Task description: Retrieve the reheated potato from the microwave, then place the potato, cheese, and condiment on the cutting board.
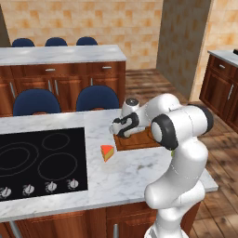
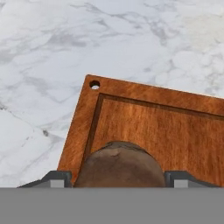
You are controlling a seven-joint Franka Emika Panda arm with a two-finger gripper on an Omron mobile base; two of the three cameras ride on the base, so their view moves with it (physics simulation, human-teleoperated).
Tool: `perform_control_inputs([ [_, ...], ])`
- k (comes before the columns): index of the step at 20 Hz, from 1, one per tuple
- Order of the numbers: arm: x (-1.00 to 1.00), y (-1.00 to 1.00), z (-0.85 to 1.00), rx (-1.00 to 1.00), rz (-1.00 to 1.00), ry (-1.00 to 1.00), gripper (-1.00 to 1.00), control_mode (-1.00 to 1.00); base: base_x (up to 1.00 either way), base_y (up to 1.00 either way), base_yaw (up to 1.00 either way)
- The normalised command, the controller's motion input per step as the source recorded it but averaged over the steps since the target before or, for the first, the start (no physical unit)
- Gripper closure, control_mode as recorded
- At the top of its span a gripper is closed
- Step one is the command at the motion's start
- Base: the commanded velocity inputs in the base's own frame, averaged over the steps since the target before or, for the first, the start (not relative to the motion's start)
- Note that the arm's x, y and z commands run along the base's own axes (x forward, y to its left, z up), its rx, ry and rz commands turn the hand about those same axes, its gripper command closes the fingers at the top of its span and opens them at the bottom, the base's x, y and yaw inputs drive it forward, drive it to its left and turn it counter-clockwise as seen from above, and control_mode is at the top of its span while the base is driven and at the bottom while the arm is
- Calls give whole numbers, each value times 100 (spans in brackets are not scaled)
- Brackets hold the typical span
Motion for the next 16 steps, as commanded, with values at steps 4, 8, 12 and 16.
perform_control_inputs([
  [4, 7, 0, -33, 0, 0, -4, 100, -100, 0, 0, 0],
  [8, 12, 0, -29, 0, 0, -6, 100, -100, 0, 0, 0],
  [12, 9, 0, -21, 0, 0, -3, 100, -100, 0, 0, 0],
  [16, 0, 0, -32, 0, 0, 0, -100, -100, 0, 0, 0],
])
